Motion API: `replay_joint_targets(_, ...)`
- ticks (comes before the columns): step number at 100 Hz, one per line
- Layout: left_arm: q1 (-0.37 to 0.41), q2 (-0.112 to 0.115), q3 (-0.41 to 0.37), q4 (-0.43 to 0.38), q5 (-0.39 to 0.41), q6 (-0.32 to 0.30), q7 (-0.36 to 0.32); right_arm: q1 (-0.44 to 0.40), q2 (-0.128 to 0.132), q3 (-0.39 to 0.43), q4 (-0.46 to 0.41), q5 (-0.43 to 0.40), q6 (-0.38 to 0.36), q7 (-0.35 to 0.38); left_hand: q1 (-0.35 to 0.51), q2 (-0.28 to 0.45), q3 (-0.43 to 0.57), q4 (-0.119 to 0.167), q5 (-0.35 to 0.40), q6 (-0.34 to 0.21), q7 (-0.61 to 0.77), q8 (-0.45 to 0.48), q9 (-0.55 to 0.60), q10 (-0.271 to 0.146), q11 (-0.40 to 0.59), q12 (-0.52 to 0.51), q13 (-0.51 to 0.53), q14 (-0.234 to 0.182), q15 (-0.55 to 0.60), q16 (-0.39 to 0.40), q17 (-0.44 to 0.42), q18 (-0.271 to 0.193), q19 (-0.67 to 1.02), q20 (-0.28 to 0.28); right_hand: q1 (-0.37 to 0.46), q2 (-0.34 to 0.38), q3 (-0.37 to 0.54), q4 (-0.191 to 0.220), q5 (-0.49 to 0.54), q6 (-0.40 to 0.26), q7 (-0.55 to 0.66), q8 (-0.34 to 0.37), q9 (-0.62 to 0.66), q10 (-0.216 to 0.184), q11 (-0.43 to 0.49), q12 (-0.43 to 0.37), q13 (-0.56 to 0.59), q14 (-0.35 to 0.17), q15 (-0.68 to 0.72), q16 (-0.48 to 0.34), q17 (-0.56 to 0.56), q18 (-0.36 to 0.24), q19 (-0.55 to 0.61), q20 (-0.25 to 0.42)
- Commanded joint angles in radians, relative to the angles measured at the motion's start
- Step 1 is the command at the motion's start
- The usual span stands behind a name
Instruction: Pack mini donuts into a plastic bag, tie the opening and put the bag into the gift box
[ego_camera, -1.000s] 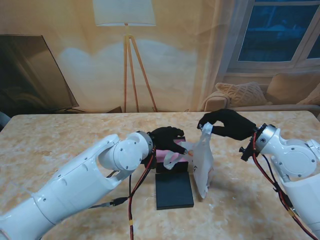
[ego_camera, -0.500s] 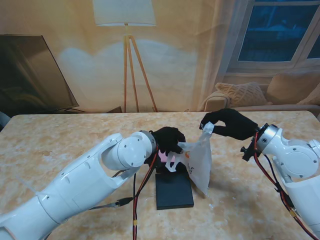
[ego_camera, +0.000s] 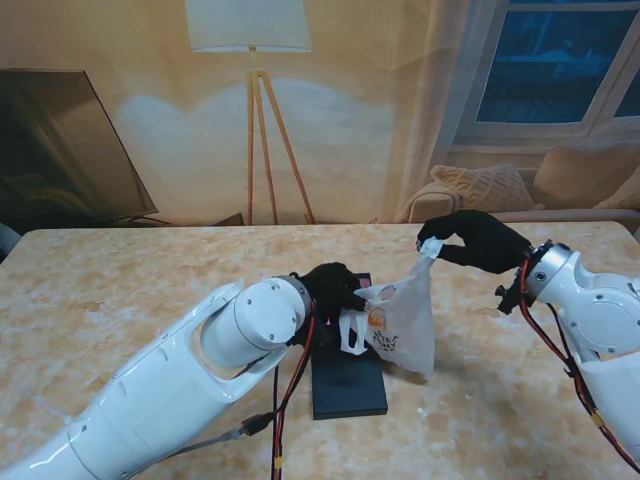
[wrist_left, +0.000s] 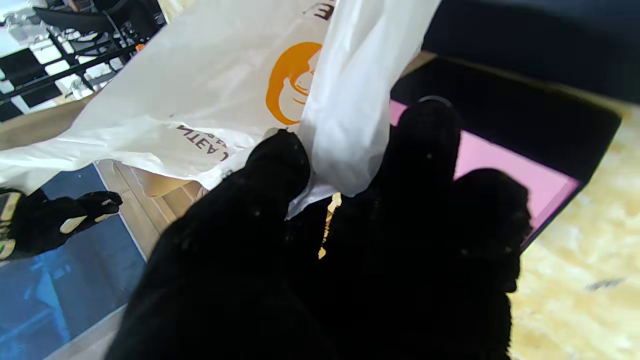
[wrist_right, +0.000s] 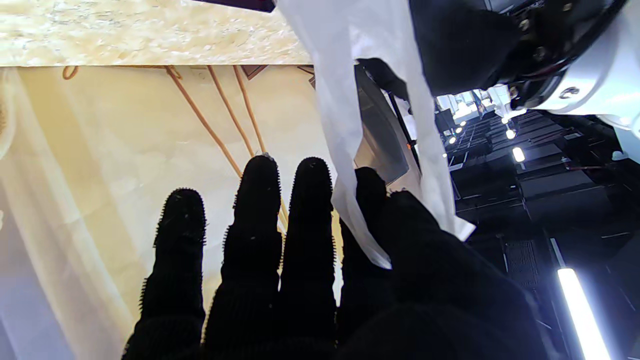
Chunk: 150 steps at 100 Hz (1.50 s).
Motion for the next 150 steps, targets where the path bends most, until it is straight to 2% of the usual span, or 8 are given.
replay_joint_targets(1,0.023,-0.009,-0.004,-0.021,-0.005,0.012,-0.011,-0.003,-0.006,0.003,0.008,0.010,-0.001,0.009,0.031,0.051,-0.049,0.022,0.046,0.015,-0.016,-0.009,0.015,0.040,-0.011,-0.018,-0.006,0.067,-0.019,-0.027,0.013,0.007,-0.001,-0.029,0.144,0.014,0.164,0.036,0.041,-0.276,0.076,0.043,0.018,-0.036,0.012,0.013,0.022,-0.033,0.010,0.025,0.000,-0.027,0.003,-0.016)
replay_joint_targets(23,0.073,-0.019,-0.088,-0.059,-0.213,0.111,-0.026,0.007,-0.006,0.004,0.034,-0.031,-0.027,-0.011,0.123,0.362,-0.468,0.106,0.085,0.069,-0.301,0.035,-0.133,0.100,-0.155,-0.046,-0.253,0.222,-0.137,0.023,-0.295,0.128,-0.170,0.142,0.142,0.012,0.172,0.029,0.048,-0.286,0.089,0.052,0.024,-0.049,0.015,0.006,0.031,-0.046,0.015,0.029,0.007,-0.037,-0.001,-0.019)
replay_joint_targets(53,0.064,0.038,-0.153,-0.070,-0.259,0.075,-0.169,-0.002,-0.004,0.003,0.037,0.019,-0.024,0.010,-0.074,0.497,-0.505,0.114,0.097,0.110,-0.453,0.031,-0.210,0.122,-0.238,-0.032,-0.431,0.301,-0.199,0.067,-0.532,0.163,-0.251,0.239,0.135,0.008,0.191,0.019,0.059,-0.296,0.102,0.064,0.034,-0.053,0.016,0.000,0.042,-0.050,0.015,0.031,0.015,-0.037,-0.007,-0.024)
replay_joint_targets(99,0.112,0.087,-0.146,-0.117,0.082,-0.169,-0.189,-0.030,0.002,-0.008,0.009,0.081,-0.027,0.047,0.040,0.240,-0.445,0.142,-0.109,0.102,-0.584,0.032,-0.463,0.086,-0.277,0.026,-0.597,0.182,-0.236,0.116,-0.632,0.056,-0.336,0.255,0.128,-0.008,0.209,0.010,0.061,-0.297,0.092,0.064,0.042,-0.046,0.010,0.003,0.047,-0.041,0.025,0.043,0.013,-0.026,-0.006,-0.025)
replay_joint_targets(102,0.117,0.086,-0.142,-0.121,0.097,-0.177,-0.177,-0.029,0.002,-0.010,0.009,0.080,-0.027,0.047,-0.150,0.158,-0.055,0.111,-0.111,0.096,-0.567,0.070,-0.466,0.086,-0.253,0.057,-0.587,0.177,-0.210,0.155,-0.620,0.039,-0.320,0.279,0.128,-0.008,0.210,0.010,0.061,-0.297,0.092,0.064,0.042,-0.043,0.010,0.004,0.046,-0.041,0.025,0.044,0.014,-0.024,-0.004,-0.025)
replay_joint_targets(106,0.125,0.086,-0.140,-0.127,0.120,-0.195,-0.171,-0.026,0.002,-0.013,0.010,0.080,-0.024,0.048,-0.158,0.158,0.000,0.106,-0.098,0.089,-0.541,0.092,-0.446,0.081,-0.224,0.078,-0.570,0.178,-0.179,0.174,-0.606,0.033,-0.297,0.287,0.129,-0.009,0.210,0.010,0.061,-0.294,0.090,0.062,0.041,-0.044,0.010,0.005,0.046,-0.040,0.025,0.045,0.012,-0.024,-0.004,-0.025)
replay_joint_targets(123,0.211,0.107,-0.198,-0.194,0.146,-0.289,-0.200,-0.013,0.002,-0.022,0.018,0.074,-0.010,0.054,-0.041,0.160,-0.110,0.071,-0.041,0.046,-0.466,0.211,-0.345,0.066,-0.161,0.115,-0.465,0.177,-0.070,0.226,-0.512,0.016,-0.167,0.329,0.131,-0.010,0.211,0.012,0.060,-0.285,0.085,0.057,0.034,-0.032,0.010,0.008,0.038,-0.032,0.025,0.048,0.007,-0.013,0.001,-0.023)
replay_joint_targets(150,0.230,0.167,-0.245,-0.188,0.202,-0.614,-0.395,-0.018,-0.003,-0.015,0.011,0.065,0.003,0.038,-0.154,-0.035,0.279,0.072,-0.161,-0.280,-0.461,-0.002,-0.525,0.004,-0.103,0.344,-0.560,-0.013,0.057,0.494,-0.569,-0.114,-0.165,0.400,0.134,-0.010,0.206,0.014,0.057,-0.281,0.082,0.052,0.028,-0.026,0.012,0.010,0.029,-0.025,0.030,0.052,0.002,-0.004,0.014,-0.016)
